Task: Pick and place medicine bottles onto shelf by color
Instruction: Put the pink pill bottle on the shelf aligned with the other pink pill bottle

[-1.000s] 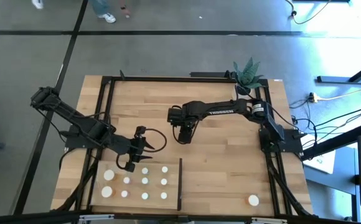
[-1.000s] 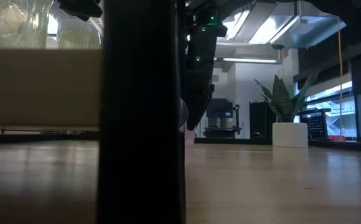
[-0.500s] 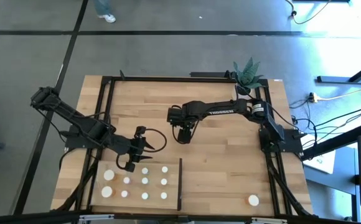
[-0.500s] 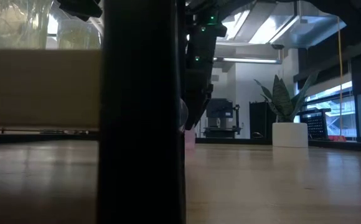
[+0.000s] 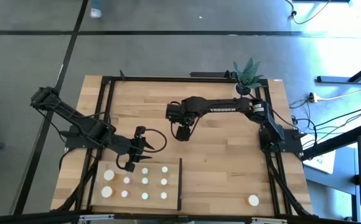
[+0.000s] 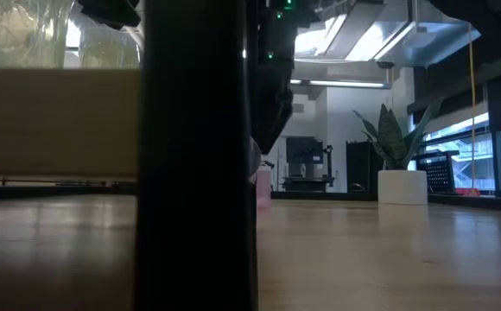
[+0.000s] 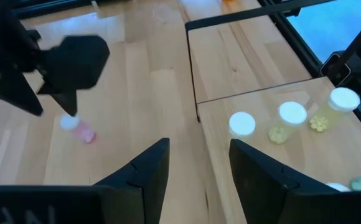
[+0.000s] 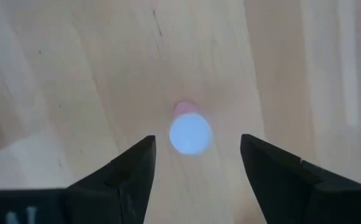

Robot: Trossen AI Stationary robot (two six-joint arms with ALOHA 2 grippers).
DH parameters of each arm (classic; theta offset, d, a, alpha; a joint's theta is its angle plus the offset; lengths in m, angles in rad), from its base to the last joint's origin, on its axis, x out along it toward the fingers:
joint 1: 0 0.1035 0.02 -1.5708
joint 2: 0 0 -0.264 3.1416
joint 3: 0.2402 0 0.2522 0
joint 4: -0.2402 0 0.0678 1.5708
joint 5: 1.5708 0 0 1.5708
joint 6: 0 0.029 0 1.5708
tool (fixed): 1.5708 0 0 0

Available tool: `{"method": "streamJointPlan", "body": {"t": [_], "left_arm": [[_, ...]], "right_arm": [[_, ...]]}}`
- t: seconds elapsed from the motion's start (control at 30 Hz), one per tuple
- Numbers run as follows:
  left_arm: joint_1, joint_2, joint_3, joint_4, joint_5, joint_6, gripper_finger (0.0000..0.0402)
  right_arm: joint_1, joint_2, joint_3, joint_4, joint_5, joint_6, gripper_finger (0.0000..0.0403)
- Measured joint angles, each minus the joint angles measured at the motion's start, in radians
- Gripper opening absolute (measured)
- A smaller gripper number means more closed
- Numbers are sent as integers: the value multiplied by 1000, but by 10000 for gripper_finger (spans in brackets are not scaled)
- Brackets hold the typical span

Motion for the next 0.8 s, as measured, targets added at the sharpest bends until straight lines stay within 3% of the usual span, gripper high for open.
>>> {"method": "streamJointPlan", "body": {"t": [0.27, 0.8], "left_arm": [[0, 0, 0, -18, 0, -8, 160], [142, 94, 0, 53, -11, -44, 159]], "right_arm": [[22, -22, 98, -164, 168, 47, 236], [228, -275, 101, -362, 388, 255, 236]]}}
